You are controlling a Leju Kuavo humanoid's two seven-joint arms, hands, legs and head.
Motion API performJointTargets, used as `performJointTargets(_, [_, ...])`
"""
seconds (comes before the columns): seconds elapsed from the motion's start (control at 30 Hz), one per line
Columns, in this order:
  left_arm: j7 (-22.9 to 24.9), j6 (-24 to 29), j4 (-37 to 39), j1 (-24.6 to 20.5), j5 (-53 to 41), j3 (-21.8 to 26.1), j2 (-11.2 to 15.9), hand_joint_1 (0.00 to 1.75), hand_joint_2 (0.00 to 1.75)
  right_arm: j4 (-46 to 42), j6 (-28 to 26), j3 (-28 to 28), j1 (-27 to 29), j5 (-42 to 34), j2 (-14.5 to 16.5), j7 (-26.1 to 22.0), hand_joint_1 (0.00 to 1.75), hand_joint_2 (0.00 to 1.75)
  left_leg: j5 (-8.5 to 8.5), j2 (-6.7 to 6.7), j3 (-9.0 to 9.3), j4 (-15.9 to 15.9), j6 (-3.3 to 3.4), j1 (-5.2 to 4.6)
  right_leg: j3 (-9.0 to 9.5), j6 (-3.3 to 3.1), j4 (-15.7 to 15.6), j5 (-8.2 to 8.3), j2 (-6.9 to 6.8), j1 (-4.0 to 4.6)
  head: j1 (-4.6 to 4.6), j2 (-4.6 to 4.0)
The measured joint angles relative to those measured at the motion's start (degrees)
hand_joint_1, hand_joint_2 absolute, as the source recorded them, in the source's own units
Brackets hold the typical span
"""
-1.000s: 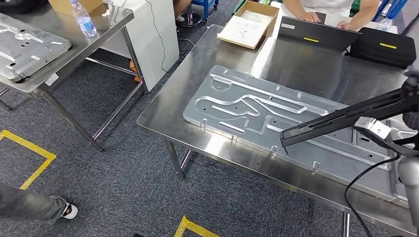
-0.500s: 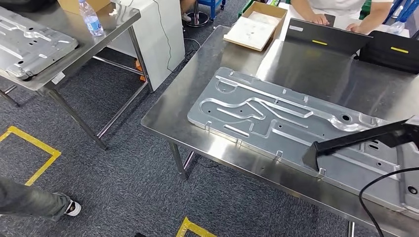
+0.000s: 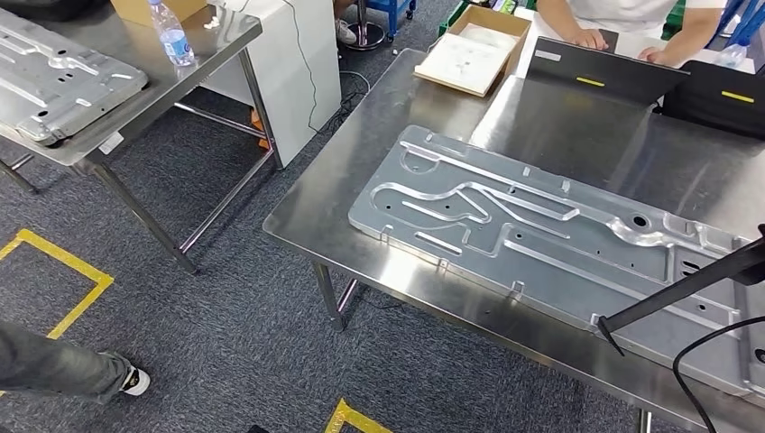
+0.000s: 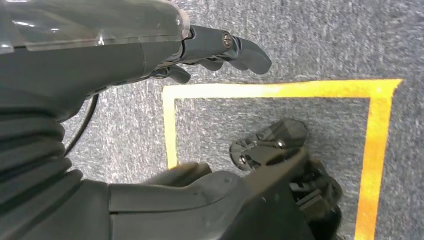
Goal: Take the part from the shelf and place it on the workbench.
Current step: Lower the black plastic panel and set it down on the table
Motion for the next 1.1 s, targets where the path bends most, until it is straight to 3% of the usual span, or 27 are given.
performJointTargets(0.07, [-0.23, -0.13, 0.00, 0.03, 0.15, 0.02, 0.00, 0.00, 0.00, 0.52, 1.26, -0.38, -0.24, -0.09, -0.86, 0.60, 0.00, 1.75, 0.56, -0.01, 0.65, -1.19, 0.68, 0.25, -0.59, 0.45, 1.73, -1.38, 0.08, -0.10, 0.02, 0.00])
performJointTargets(0.17, [-0.46, -0.21, 0.00, 0.01, 0.22, 0.05, 0.00, 0.00, 0.00, 1.53, 3.11, -0.99, -0.76, 0.09, -1.81, 1.72, 0.00, 1.75, 0.64, -0.04, 0.97, -1.59, 1.16, 0.24, -5.57, 0.83, 11.71, -6.19, 0.41, -0.04, 0.05, 0.00])
performJointTargets(0.2, [-0.50, -0.22, 0.00, 0.02, 0.23, 0.06, 0.00, 0.00, 0.00, 1.99, 3.76, -1.05, -0.77, 0.27, -2.00, 2.20, 0.00, 1.75, 0.51, -0.07, 0.99, -1.48, 1.21, 0.21, -7.07, 0.97, 14.31, -6.74, 0.47, -0.05, 0.05, -0.01])
performJointTargets(0.23, [-0.55, -0.23, 0.00, 0.05, 0.25, 0.07, 0.00, 0.00, 0.00, 2.52, 4.73, -1.06, -0.78, 0.46, -2.25, 2.95, 0.00, 1.75, 0.34, -0.12, 1.05, -1.33, 1.19, 0.20, -7.63, 1.07, 14.91, -6.13, 0.49, -0.10, 0.05, -0.01])
performJointTargets(0.27, [-0.61, -0.24, 0.00, 0.08, 0.29, 0.07, 0.00, 0.00, 0.00, 3.11, 6.23, -1.04, -0.90, 0.63, -2.77, 4.20, 0.00, 1.75, 0.12, -0.19, 1.14, -1.11, 1.12, 0.20, -7.04, 1.15, 13.22, -4.48, 0.48, -0.18, 0.06, -0.01])
performJointTargets(0.3, [-0.72, -0.25, 0.00, 0.09, 0.36, 0.08, -0.01, 0.00, 0.00, 3.89, 8.72, -0.96, -1.32, 0.72, -3.64, 6.23, 0.00, 1.75, -0.16, -0.30, 1.22, -0.76, 0.97, 0.21, -5.46, 1.24, 9.65, -2.17, 0.48, -0.30, 0.07, -0.01])
performJointTargets(0.37, [-1.11, -0.31, 0.00, 0.08, 0.67, 0.13, 0.02, 0.00, 0.00, 6.94, 17.62, 0.09, -4.02, 0.81, -6.75, 12.49, 0.00, 1.75, -0.84, -0.52, 0.95, 0.13, 0.49, 0.02, -2.50, 1.04, 3.16, 0.55, 0.61, -0.32, 0.06, 0.00])
performJointTargets(0.4, [-1.36, -0.34, 0.00, 0.05, 0.87, 0.18, 0.05, 0.00, 0.00, 9.11, 22.96, 1.25, -6.50, 0.84, -8.77, 15.75, 0.00, 1.75, -1.10, -0.58, 0.66, 0.49, 0.23, -0.15, -1.86, 0.78, 1.55, 0.96, 0.69, -0.26, 0.06, 0.00])
performJointTargets(0.47, [-1.81, -0.38, 0.00, -0.01, 1.37, 0.32, 0.16, 0.00, 0.00, 14.38, 32.86, 5.44, -13.25, 1.01, -13.05, 20.20, 0.00, 1.75, -1.29, -0.63, 0.18, 0.83, -0.19, -0.42, -2.12, 0.03, 1.34, 0.85, 0.82, -0.18, 0.03, -0.01])
performJointTargets(0.53, [-2.12, -0.39, 0.00, -0.02, 1.76, 0.42, 0.42, 0.00, 0.00, 19.16, 38.81, 10.48, -20.23, 1.27, -16.52, 21.83, 0.00, 1.75, -1.77, -0.58, -0.05, 1.49, -0.68, -0.41, -2.28, -0.57, 1.36, 0.92, 0.70, -0.45, 0.03, -0.01])
performJointTargets(0.57, [-2.22, -0.39, 0.00, -0.03, 1.87, 0.45, 0.54, 0.00, 0.00, 20.97, 40.37, 12.75, -23.34, 1.36, -18.01, 22.19, 0.00, 1.75, -2.77, -0.47, -0.69, 3.01, -1.02, -0.34, -2.26, -0.86, 1.29, 0.94, 0.55, -0.57, 0.02, -0.01])
performJointTargets(0.67, [-2.35, -0.39, 0.00, 0.12, 2.03, 0.53, 0.62, 0.00, 0.00, 24.55, 41.73, 18.06, -30.43, 1.40, -21.35, 22.74, 0.00, 1.75, -8.00, -0.08, -5.75, 13.46, -1.79, 0.01, -2.20, -1.34, 1.27, 0.82, -0.01, -0.44, 0.01, 0.00])
performJointTargets(0.7, [-2.36, -0.39, 0.00, 0.27, 2.05, 0.59, 0.63, 0.00, 0.00, 25.28, 41.80, 19.43, -32.13, 1.38, -22.08, 22.91, 0.00, 1.75, -8.92, -0.03, -7.43, 16.59, -1.81, 0.09, -2.17, -1.42, 1.28, 0.76, -0.13, -0.32, 0.01, 0.00])
performJointTargets(0.73, [-2.36, -0.39, 0.00, 0.42, 2.08, 0.67, 0.63, 0.00, 0.00, 25.80, 41.82, 20.56, -33.51, 1.33, -22.67, 23.04, 0.00, 1.75, -8.72, -0.03, -8.28, 17.87, -1.70, 0.13, -2.11, -1.49, 1.28, 0.69, -0.21, -0.16, 0.01, 0.00])
performJointTargets(0.77, [-2.37, -0.39, 0.00, 0.53, 2.09, 0.74, 0.64, 0.00, 0.00, 26.20, 41.83, 21.53, -34.68, 1.27, -23.21, 23.14, 0.00, 1.75, -7.34, -0.03, -7.96, 16.71, -1.40, 0.11, -1.99, -1.55, 1.28, 0.61, -0.25, 0.01, 0.01, 0.00])
performJointTargets(0.87, [-2.39, -0.39, 0.00, 0.62, 2.16, 0.92, 0.81, 0.00, 0.00, 27.01, 41.72, 23.55, -37.58, 0.96, -24.30, 23.20, 0.00, 1.75, -1.37, 0.08, -2.84, 5.12, 0.50, -0.37, -1.45, -1.62, 1.10, 0.36, -0.32, 0.51, 0.02, -0.01])
performJointTargets(0.93, [-2.34, -0.38, 0.00, 0.61, 2.43, 1.14, 1.00, 0.00, 0.00, 27.42, 41.76, 24.91, -39.03, 0.38, -24.69, 23.21, 0.00, 1.75, -0.31, 0.40, -1.03, 1.16, 1.34, -0.73, -1.15, -1.29, 0.74, 0.36, -0.30, 0.55, 0.03, -0.01])
performJointTargets(1.03, [-2.22, -0.37, 0.00, 0.61, 2.78, 1.37, 1.03, 0.00, 0.00, 27.72, 43.78, 27.25, -40.41, -1.73, -25.69, 23.23, 0.00, 1.75, 0.27, 0.62, 0.08, -0.59, 1.55, -0.60, -0.55, -0.38, 0.00, 0.41, -0.24, 0.51, 0.03, -0.01])
performJointTargets(1.1, [-2.19, -0.37, 0.00, 0.61, 2.82, 1.43, 1.06, 0.00, 0.00, 27.84, 45.60, 28.62, -41.43, -3.40, -26.65, 23.28, 0.00, 1.75, 1.15, 0.64, 1.16, -2.34, 1.82, -0.29, -1.44, -0.09, 2.52, -1.43, 0.02, 0.50, 0.05, 0.00])
